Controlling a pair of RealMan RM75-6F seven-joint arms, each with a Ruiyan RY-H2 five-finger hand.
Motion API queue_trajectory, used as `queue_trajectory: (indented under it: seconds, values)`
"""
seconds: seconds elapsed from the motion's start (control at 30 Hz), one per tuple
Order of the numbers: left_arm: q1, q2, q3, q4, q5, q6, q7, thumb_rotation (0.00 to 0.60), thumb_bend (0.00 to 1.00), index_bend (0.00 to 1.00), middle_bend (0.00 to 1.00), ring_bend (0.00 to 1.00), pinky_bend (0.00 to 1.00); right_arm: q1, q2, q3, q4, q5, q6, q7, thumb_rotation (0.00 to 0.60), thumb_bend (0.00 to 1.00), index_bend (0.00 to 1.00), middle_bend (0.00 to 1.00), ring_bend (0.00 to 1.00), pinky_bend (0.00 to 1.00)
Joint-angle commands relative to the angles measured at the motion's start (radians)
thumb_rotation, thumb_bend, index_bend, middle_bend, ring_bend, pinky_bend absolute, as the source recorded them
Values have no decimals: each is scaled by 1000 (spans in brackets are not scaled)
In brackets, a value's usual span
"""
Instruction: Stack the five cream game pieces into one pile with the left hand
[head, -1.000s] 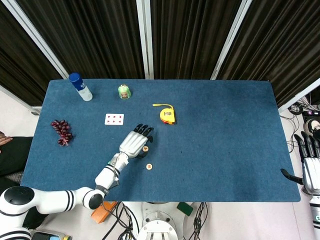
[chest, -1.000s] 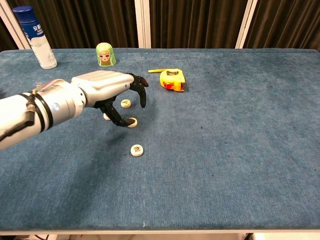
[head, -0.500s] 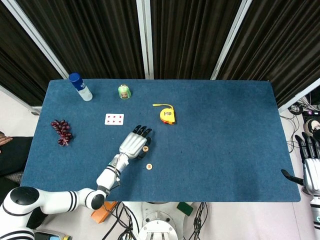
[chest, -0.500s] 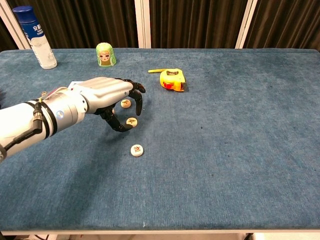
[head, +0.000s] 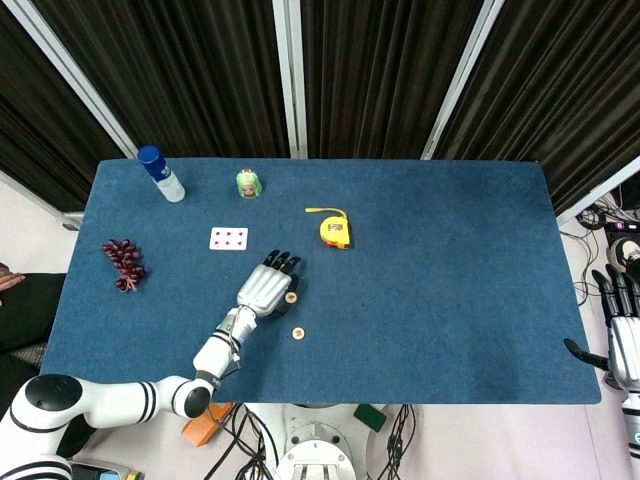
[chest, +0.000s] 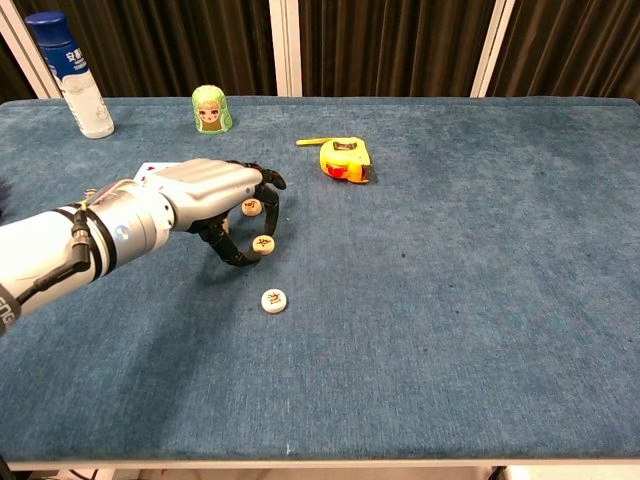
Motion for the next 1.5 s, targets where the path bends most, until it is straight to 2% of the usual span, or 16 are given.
queue_trajectory:
  seconds: [0.03, 0.27, 0.5, 0.67, 0.87, 1.5]
  values:
    - [2, -3, -2, 5, 4, 3, -9, 600, 340, 486, 75, 0, 0, 0, 0, 0, 0, -1, 1, 0, 600, 173, 0, 44, 0, 89]
    - [16, 21, -26, -20, 31, 17, -78, 600, 362, 525, 92, 0, 0, -1, 3, 2, -5, -2, 4, -4, 600, 174, 0, 44, 0, 89]
    - [29, 97, -57, -88, 20, 32, -103, 600, 357, 525, 92, 0, 0, -1, 4, 3, -8, -3, 5, -4, 600, 173, 0, 44, 0, 89]
    - [27, 133, -51, -105, -29, 16, -66, 600, 347, 518, 90, 0, 0, 0, -1, 2, -3, -4, 2, -2, 600, 173, 0, 44, 0, 89]
    - [23, 134, -38, -95, -78, 3, -39, 600, 332, 498, 82, 0, 0, 0, -1, 3, -3, -5, 3, -2, 600, 173, 0, 44, 0, 88]
    - [18, 136, -21, -85, -113, 6, -28, 600, 322, 479, 75, 0, 0, 2, -1, 5, -4, -1, -1, -6, 600, 174, 0, 44, 0, 83]
